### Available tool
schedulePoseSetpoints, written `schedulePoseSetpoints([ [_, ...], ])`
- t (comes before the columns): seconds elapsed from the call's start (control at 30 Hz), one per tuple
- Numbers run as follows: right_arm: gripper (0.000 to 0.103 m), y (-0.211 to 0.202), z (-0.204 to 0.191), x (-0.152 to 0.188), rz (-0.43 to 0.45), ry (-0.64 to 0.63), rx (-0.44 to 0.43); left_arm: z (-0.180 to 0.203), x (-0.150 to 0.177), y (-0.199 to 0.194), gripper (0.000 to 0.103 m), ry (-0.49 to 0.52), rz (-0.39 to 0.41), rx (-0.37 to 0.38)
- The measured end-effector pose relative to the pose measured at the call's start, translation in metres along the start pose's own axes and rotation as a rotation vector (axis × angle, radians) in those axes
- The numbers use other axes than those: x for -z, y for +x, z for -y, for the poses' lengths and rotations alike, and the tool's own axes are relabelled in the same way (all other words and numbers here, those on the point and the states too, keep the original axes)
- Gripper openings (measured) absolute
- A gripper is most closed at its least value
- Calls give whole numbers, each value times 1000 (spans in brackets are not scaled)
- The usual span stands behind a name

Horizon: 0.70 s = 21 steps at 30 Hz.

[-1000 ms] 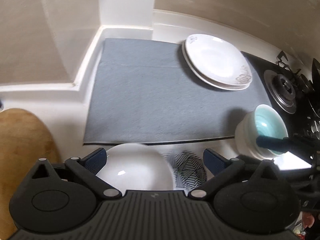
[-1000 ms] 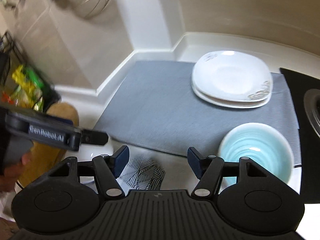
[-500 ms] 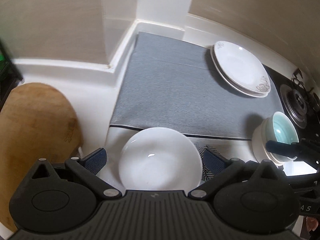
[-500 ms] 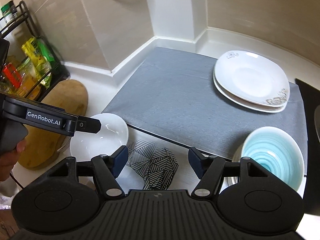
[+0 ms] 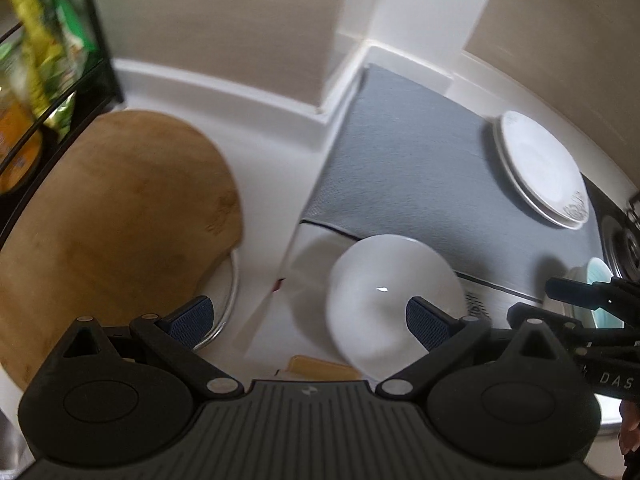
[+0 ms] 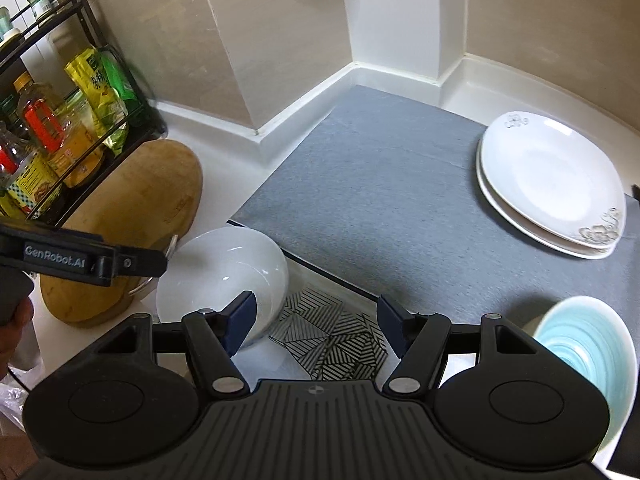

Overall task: Organize plates and bowls
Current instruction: 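Move both open grippers to the white bowl on the counter edge, then close both grippers on the rim of the white bowl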

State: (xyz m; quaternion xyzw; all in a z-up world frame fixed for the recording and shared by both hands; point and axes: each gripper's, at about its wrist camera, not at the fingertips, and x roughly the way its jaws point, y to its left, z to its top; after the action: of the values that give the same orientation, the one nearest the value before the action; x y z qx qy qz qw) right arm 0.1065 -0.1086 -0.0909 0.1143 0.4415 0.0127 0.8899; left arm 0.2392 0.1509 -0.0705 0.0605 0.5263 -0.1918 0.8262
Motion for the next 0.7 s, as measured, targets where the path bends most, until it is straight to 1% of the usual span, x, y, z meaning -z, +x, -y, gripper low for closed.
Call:
schedulePoseSetpoints([
  [0.17,69,18,-2,-6,-37,-2,-18,-5,-1,8,102,-46,-17,-16],
  [0.27,69,31,-3,-8,-62,6,-18,0,-7,20,102,-41,-42,-28],
  [0.47,69,54,-4,-10,-124,21,-32,7,-14,45,102,4,-96,-48],
  [0.7,69,78,-8,-13,-185,30,-23,1,-18,72,102,42,-167,-56],
])
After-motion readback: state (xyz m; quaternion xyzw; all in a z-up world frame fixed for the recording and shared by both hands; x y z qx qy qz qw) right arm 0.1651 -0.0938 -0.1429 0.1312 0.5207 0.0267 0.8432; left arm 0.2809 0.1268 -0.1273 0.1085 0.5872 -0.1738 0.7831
